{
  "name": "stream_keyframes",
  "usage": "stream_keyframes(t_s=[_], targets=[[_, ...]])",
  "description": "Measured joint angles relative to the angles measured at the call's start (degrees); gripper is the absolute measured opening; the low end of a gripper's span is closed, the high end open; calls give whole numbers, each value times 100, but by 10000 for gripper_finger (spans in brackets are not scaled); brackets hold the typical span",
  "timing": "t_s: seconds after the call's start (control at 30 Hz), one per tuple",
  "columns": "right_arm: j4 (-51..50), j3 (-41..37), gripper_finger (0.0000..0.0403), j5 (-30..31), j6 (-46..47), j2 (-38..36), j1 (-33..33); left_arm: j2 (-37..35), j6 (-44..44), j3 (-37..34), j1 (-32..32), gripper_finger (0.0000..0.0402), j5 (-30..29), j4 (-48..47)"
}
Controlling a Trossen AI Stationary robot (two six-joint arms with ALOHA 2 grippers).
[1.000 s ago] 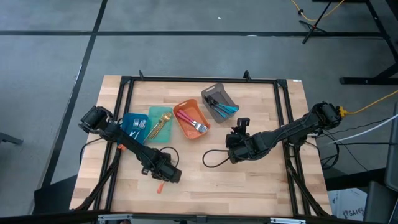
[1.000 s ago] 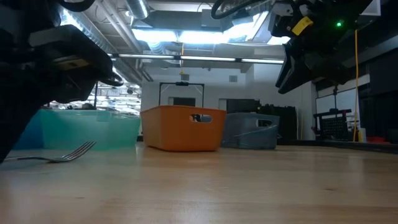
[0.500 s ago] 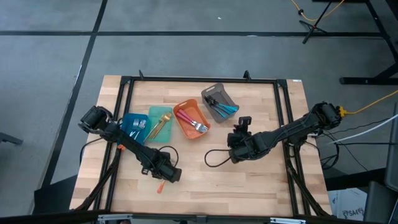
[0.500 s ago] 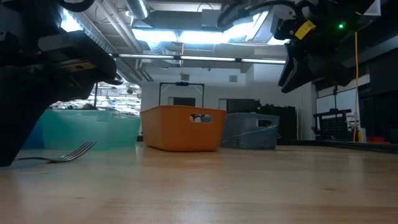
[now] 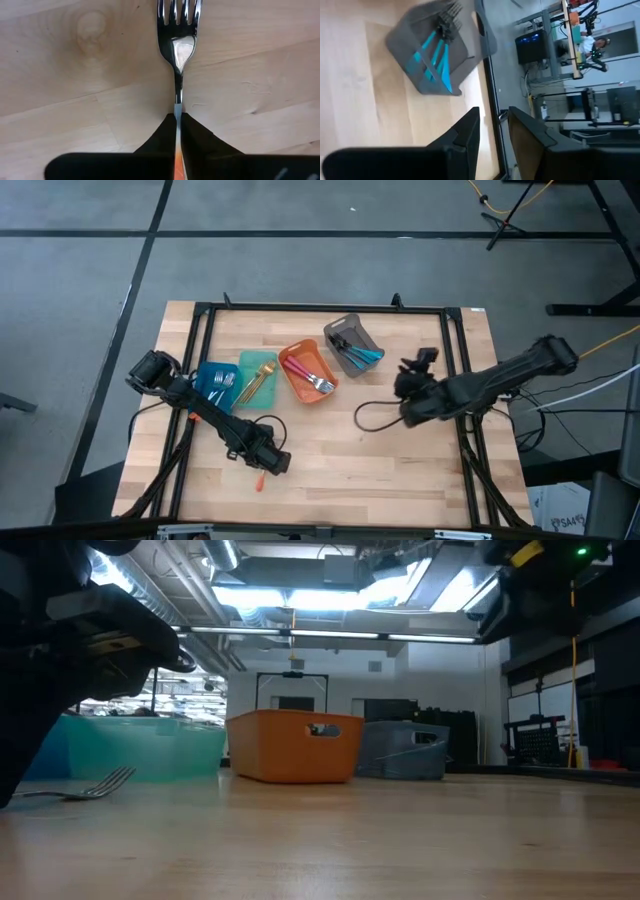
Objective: Sort silverware by color (type)
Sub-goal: Put the orange fork into the blue bin
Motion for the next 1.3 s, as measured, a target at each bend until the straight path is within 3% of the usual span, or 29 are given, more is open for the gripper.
stream_keyframes(t_s=[0.3, 0.4, 0.6, 0.8, 1.07, 1.3], targets=[[480, -1229, 104, -79, 120, -2414, 0, -20, 180, 0, 13, 3, 311, 51], [679, -1380, 104, -654, -344, -3067, 0, -119, 192, 11, 1, 2, 218, 62], [2073, -1364, 104, -1468, -853, -3996, 0, -417, 317, 187, -23, 1, -45, 45], [3265, -1446, 104, -2506, -1477, -4410, 0, -819, 579, 428, -71, 1, -461, 36], [5528, -2601, 104, -5046, -3073, -4476, 0, -1673, 901, 494, -36, 1, -1332, -286], [6224, -3420, 104, -5315, -3326, -4590, 0, -2638, 743, 494, 176, 1, -1522, -1796]])
